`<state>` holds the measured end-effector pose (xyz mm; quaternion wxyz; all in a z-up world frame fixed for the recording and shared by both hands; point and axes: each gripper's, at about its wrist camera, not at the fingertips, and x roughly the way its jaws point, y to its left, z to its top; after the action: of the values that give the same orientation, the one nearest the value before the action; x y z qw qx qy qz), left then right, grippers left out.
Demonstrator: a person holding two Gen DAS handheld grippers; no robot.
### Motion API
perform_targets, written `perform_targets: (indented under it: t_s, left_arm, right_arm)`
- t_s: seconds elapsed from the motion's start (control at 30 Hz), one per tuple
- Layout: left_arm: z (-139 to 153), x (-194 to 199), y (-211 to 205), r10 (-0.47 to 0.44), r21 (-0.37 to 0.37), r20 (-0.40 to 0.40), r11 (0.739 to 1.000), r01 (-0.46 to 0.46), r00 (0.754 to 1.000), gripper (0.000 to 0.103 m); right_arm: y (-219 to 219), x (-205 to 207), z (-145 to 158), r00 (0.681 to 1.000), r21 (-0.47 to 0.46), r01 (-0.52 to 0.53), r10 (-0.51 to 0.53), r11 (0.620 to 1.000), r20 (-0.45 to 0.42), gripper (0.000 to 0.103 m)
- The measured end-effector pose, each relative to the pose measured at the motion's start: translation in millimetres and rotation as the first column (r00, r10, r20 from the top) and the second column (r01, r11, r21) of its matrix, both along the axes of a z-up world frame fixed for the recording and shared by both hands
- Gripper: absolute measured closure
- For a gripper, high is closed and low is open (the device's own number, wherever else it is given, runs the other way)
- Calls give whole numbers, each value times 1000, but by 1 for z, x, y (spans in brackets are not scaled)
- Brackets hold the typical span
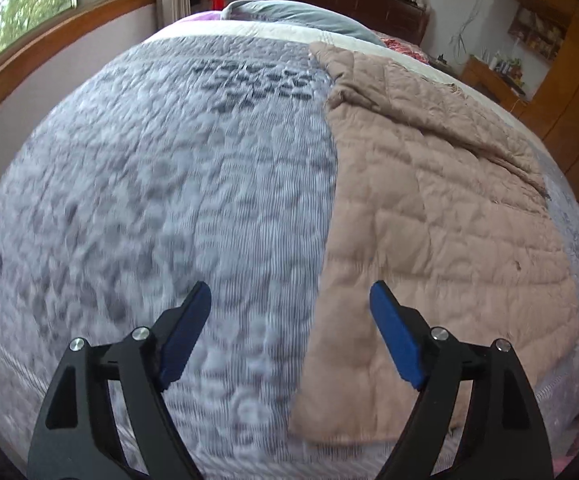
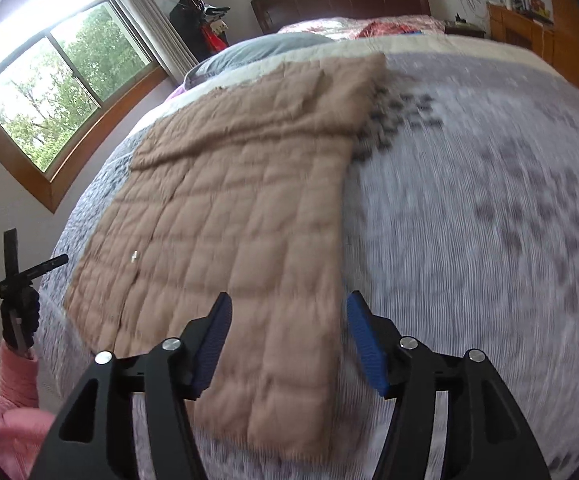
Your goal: Fold large clothes
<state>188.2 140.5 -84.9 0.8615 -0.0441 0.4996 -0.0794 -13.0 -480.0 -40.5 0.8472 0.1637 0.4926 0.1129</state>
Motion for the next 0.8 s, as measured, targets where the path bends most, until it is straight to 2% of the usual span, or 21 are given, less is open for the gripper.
perform_targets:
  t_s: [0.13,0.27,0.4,0.6,0.7,0.8]
  left_arm:
    - [-12,-24,5,-14,-125,-22,992,11,1000,22]
    - [-26,-32,-3,-24,-138,-39,990,18,999,22]
    - [-35,-33,-13,-62,-194,-71,980,47,996,22]
    - [-42,-33,-25,-86,-198,-74,978,70,994,22]
    - [-42,-34,-27,-92,-204,-70,976,76,993,23]
    - [-42,-35,-27,-72,-178,-68,982,59,995,39]
  right_arm:
    - [-3,-27,-16,999,60,11,-9,998,-31,43]
    - [-5,-41,-31,998,84,34,-30,996,-52,43]
    - [-7,-47,-44,997,110,46,-39,993,-68,43]
    - [-3,-46,-51,998,116,40,-33,992,-58,42]
    - [2,-45,-51,999,97,26,-21,995,-49,46]
    - [5,-45,-52,999,91,17,-13,996,-45,61]
